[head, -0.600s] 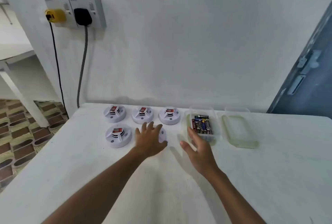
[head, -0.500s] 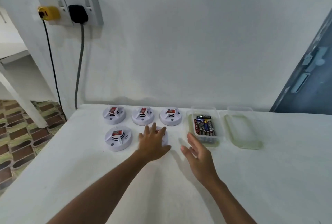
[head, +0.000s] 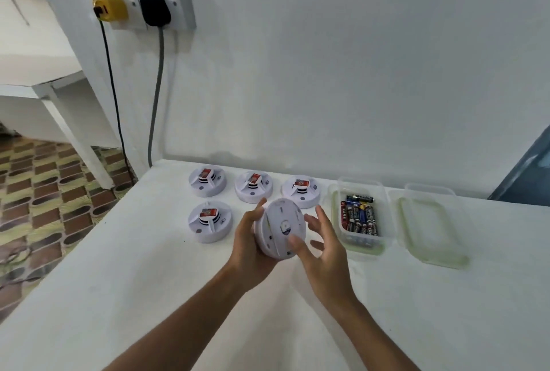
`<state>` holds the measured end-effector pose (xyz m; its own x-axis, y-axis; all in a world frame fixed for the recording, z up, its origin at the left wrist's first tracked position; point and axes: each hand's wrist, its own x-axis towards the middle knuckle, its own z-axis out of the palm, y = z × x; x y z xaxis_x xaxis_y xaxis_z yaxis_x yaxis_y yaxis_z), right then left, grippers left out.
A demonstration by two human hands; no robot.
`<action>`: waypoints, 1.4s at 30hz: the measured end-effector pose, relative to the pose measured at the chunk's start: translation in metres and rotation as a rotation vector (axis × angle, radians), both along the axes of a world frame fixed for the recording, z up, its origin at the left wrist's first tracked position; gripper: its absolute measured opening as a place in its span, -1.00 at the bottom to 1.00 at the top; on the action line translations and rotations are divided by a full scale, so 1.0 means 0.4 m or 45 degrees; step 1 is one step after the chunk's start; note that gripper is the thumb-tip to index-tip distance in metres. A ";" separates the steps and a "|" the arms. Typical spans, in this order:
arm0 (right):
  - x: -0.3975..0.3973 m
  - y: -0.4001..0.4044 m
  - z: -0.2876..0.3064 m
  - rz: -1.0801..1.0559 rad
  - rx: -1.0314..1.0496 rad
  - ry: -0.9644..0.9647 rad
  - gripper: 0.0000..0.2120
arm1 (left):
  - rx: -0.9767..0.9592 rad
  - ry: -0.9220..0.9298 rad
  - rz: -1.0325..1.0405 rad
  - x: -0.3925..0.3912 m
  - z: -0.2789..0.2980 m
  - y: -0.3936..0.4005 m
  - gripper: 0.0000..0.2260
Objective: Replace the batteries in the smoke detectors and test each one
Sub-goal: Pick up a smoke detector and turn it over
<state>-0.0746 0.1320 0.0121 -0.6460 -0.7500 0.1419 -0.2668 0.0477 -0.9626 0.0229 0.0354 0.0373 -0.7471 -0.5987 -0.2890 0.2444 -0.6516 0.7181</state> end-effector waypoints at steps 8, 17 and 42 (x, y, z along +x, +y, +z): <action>-0.019 -0.015 0.035 0.018 0.140 0.318 -0.26 | 0.190 0.171 0.235 -0.033 -0.035 0.047 -0.46; -0.108 -0.047 0.084 0.435 0.329 0.262 -0.47 | 0.135 -0.098 0.251 -0.042 -0.036 0.059 -0.52; 0.010 -0.209 -0.070 0.120 0.810 0.961 -0.81 | 0.126 0.010 0.577 0.062 -0.007 -0.137 -0.68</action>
